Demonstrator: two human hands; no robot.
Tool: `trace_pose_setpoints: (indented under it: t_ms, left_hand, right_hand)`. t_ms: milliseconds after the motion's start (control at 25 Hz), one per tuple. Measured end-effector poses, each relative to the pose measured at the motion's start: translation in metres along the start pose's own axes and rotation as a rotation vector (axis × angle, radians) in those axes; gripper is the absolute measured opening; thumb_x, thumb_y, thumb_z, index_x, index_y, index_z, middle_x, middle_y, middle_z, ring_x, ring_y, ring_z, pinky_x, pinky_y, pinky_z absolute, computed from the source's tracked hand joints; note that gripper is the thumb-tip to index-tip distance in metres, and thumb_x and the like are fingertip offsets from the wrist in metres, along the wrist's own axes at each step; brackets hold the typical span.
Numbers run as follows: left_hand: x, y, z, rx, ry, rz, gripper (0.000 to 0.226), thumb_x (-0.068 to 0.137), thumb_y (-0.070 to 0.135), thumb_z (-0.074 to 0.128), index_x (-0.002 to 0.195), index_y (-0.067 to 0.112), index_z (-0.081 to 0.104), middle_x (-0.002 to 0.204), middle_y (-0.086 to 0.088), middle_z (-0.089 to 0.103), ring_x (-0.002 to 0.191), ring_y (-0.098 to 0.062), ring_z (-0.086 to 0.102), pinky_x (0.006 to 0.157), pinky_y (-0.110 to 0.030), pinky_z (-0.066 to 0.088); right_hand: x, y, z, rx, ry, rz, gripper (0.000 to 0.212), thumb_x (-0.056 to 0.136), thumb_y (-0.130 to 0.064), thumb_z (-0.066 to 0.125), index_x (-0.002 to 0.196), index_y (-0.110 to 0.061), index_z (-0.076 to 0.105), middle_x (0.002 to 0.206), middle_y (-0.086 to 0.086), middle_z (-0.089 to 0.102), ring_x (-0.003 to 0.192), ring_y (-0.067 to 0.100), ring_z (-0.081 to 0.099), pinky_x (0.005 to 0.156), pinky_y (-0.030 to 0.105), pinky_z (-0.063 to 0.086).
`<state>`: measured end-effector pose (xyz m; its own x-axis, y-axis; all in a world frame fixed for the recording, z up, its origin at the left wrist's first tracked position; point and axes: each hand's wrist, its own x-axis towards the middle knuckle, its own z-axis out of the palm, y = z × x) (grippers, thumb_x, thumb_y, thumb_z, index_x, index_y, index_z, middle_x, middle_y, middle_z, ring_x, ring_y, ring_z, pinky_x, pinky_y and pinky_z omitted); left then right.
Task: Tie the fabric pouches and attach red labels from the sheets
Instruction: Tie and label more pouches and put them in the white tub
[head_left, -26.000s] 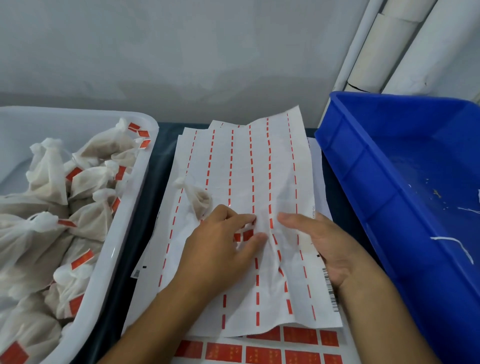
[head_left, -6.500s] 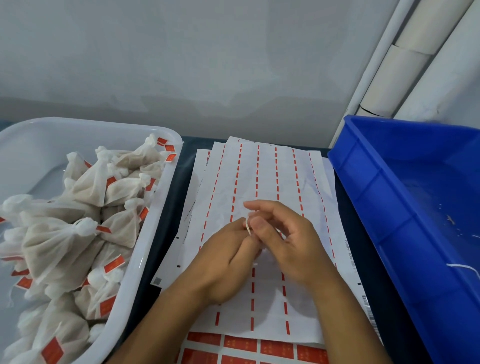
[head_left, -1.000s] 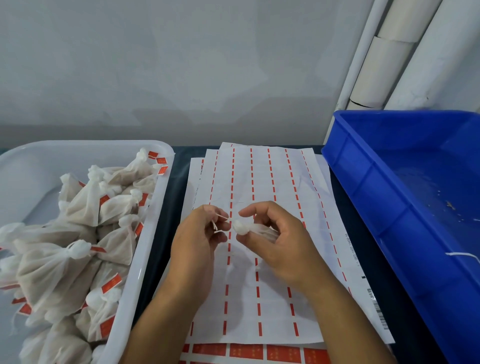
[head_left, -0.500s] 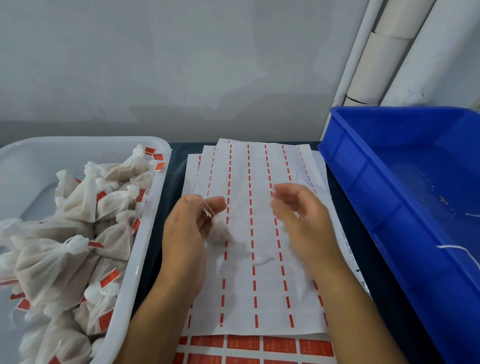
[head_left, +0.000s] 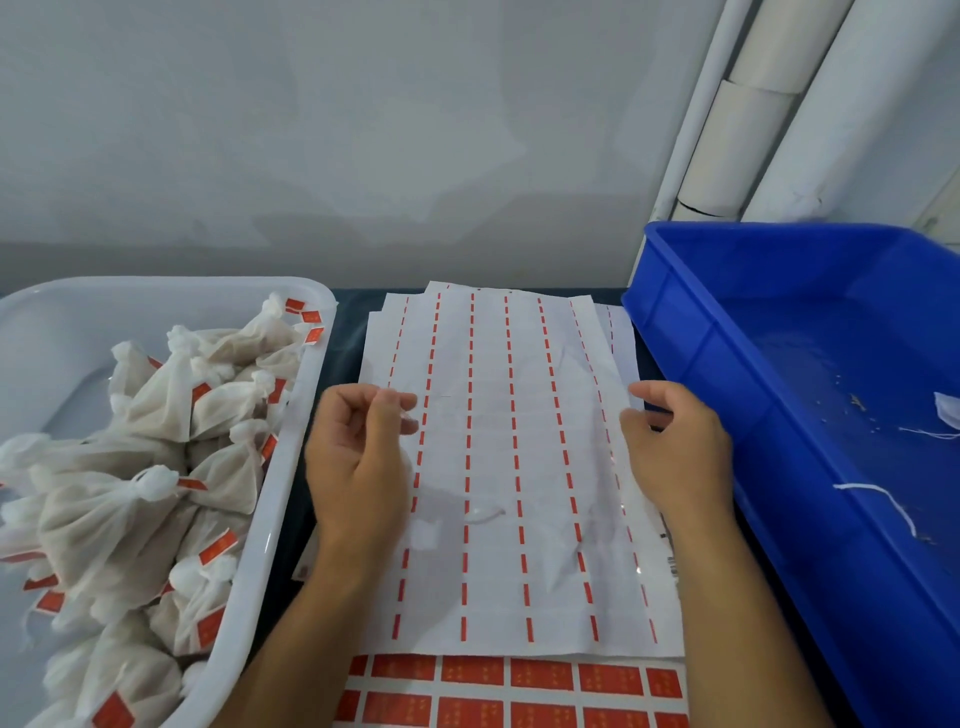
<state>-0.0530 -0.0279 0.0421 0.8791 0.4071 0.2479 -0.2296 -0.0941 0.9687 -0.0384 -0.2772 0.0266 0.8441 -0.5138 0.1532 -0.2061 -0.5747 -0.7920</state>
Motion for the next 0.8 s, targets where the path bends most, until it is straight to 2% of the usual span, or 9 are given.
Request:
trace_pose_setpoints:
  t_ms: [120,200,280,400,480,520,600,680,800]
  left_hand:
    - [-0.009,-0.001,0.003,0.090,-0.169,0.037,0.011,0.102,0.022,0.057,0.092,0.024,0.062,0.092,0.015,0.071,0.084,-0.008,0.069,0.070,-0.013,0.055]
    - [-0.015,0.000,0.004,0.183,-0.263,0.071,0.011,0.102,0.027,0.058,0.092,0.029,0.060,0.091,0.019,0.068,0.088,-0.006,0.066,0.071,-0.010,0.052]
    - [-0.020,-0.001,0.005,0.262,-0.357,0.121,0.012,0.103,0.031,0.057,0.091,0.033,0.058,0.090,0.021,0.065,0.090,-0.005,0.063,0.071,-0.008,0.050]
    - [-0.021,-0.002,0.008,0.430,-0.512,0.136,0.009,0.101,0.041,0.055,0.093,0.038,0.054,0.089,0.025,0.061,0.094,0.004,0.058,0.068,-0.003,0.046]
    - [-0.024,0.002,0.012,0.562,-0.591,0.108,0.008,0.098,0.049,0.054,0.097,0.041,0.056,0.099,0.031,0.060,0.095,0.006,0.058,0.071,-0.005,0.047]
    - [-0.026,0.003,0.012,0.617,-0.617,0.106,0.013,0.097,0.055,0.052,0.103,0.044,0.057,0.110,0.035,0.058,0.096,0.007,0.058,0.083,-0.008,0.047]
    - [-0.035,0.010,0.006,0.641,-0.672,0.108,0.043,0.089,0.075,0.040,0.123,0.052,0.053,0.129,0.041,0.045,0.110,0.016,0.046,0.103,-0.023,0.037]
    - [-0.044,0.019,-0.009,0.538,-0.739,0.087,0.072,0.077,0.095,0.027,0.139,0.061,0.039,0.138,0.053,0.028,0.123,0.028,0.028,0.108,-0.032,0.028]
    - [-0.066,0.028,-0.027,0.491,-0.847,0.091,0.096,0.065,0.102,0.044,0.149,0.068,0.010,0.149,0.054,0.010,0.138,0.023,0.019,0.112,-0.038,0.030]
  right_hand:
    - [0.001,0.001,0.000,0.249,-0.091,0.102,0.025,0.097,-0.019,0.067,0.117,-0.033,0.068,0.117,-0.013,0.069,0.095,0.004,0.069,0.084,0.027,0.057]
    - [-0.001,-0.004,-0.001,0.582,-0.230,0.276,0.022,0.098,-0.017,0.067,0.117,-0.028,0.070,0.111,-0.007,0.076,0.095,0.010,0.076,0.088,0.034,0.061]
    - [-0.001,-0.006,-0.003,0.753,-0.366,0.343,0.024,0.099,-0.019,0.067,0.122,-0.024,0.068,0.108,-0.003,0.079,0.098,0.017,0.077,0.088,0.038,0.061]
    - [-0.002,-0.010,-0.007,0.943,-0.513,0.299,0.031,0.100,-0.020,0.066,0.131,-0.023,0.064,0.120,0.001,0.076,0.112,0.023,0.073,0.091,0.040,0.061]
    - [-0.003,-0.016,-0.007,1.156,-0.570,0.297,0.036,0.099,-0.013,0.065,0.135,-0.020,0.061,0.130,0.006,0.072,0.119,0.028,0.070,0.091,0.041,0.061]
    - [-0.004,-0.020,-0.006,1.248,-0.597,0.285,0.039,0.098,-0.009,0.064,0.136,-0.018,0.060,0.132,0.008,0.070,0.120,0.030,0.069,0.089,0.042,0.061]
    - [-0.007,-0.031,-0.003,1.345,-0.638,0.241,0.042,0.097,-0.005,0.062,0.137,-0.017,0.059,0.134,0.008,0.069,0.123,0.031,0.067,0.086,0.045,0.061]
    - [-0.010,-0.041,0.001,1.375,-0.667,0.194,0.039,0.098,-0.004,0.059,0.135,-0.017,0.060,0.135,0.007,0.069,0.125,0.031,0.066,0.087,0.046,0.060]
    - [-0.014,-0.053,0.007,1.366,-0.690,0.188,0.037,0.099,-0.003,0.059,0.133,-0.017,0.060,0.134,0.007,0.069,0.125,0.030,0.066,0.089,0.046,0.060]
